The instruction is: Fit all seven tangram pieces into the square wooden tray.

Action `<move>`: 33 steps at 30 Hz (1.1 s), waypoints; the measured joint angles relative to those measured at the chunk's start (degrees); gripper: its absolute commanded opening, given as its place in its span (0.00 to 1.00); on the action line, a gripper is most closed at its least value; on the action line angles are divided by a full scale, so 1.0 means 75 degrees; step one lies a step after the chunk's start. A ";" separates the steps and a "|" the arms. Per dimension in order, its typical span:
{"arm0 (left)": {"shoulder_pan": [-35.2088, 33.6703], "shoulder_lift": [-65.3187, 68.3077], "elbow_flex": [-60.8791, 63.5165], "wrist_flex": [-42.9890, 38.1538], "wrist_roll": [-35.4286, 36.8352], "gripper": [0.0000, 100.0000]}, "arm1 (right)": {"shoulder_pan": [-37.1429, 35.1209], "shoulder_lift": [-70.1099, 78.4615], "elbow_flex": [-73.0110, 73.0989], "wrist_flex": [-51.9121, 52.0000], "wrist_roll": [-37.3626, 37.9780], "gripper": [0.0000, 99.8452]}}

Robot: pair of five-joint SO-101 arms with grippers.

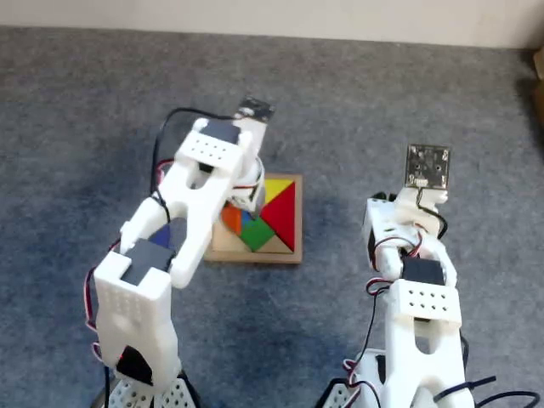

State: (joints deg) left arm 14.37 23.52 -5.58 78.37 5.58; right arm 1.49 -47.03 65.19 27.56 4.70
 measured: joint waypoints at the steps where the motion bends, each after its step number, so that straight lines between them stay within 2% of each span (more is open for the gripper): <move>1: 0.0047 0.0000 0.0000 0.0047 0.0000 0.20 | 0.0000 0.0000 0.0000 0.0000 0.0000 0.06; 7: -0.0059 -0.0059 -0.0211 0.0188 0.0000 0.20 | 0.0000 0.0000 0.0000 0.0000 0.0000 0.06; 18: -0.0961 -0.0340 -0.0070 0.0188 -0.0012 0.21 | 0.0000 0.0000 0.0000 0.0000 0.0000 0.06; 22: -0.0949 -0.0035 0.0023 -0.0070 -0.0375 0.21 | 0.0000 0.0000 0.0000 0.0000 0.0000 0.06; 29: -0.1512 0.0281 0.0023 -0.0141 -0.0434 0.20 | 0.0000 0.0000 0.0000 0.0000 0.0000 0.06; 33: -0.1500 0.0281 0.0000 -0.0141 -0.0445 0.20 | 0.0000 0.0000 0.0000 0.0000 0.0000 0.06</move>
State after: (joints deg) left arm 3.12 25.63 -5.58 77.32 2.24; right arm 1.49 -47.03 65.19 27.56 4.70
